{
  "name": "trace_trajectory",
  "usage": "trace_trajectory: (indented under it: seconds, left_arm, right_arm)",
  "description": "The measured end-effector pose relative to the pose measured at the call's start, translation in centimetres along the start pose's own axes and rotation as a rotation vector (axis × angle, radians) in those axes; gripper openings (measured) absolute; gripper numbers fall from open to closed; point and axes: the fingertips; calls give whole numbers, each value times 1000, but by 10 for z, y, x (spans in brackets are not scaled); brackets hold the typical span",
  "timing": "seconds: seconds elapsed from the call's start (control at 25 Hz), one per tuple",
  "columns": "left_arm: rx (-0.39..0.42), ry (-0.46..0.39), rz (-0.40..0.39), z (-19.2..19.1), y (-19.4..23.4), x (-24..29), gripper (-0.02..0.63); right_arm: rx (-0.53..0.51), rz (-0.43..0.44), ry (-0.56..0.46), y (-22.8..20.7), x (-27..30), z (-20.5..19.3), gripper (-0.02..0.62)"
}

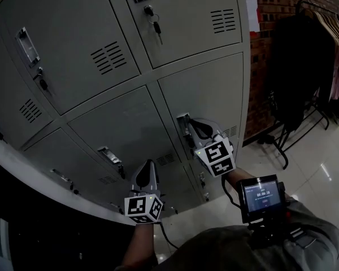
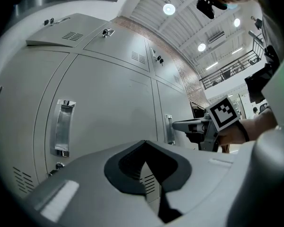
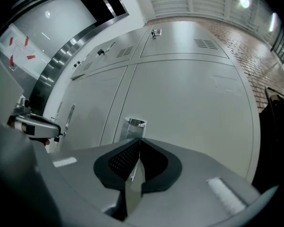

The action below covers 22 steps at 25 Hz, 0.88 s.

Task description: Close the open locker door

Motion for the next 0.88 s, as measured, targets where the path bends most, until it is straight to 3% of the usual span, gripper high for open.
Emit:
trace_trajectory:
  seconds: [0.88]
  left_arm:
    - [-10,7,-44,-4,-3,3,-2]
  right_arm:
    - [-36,-39,11,0,-1,-1,12]
Point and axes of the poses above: the fingertips, and each gripper's own axes: x forward along the fingers, y to its left, z out of its top, and after that the axes turned 6 degrees about z, right-handed
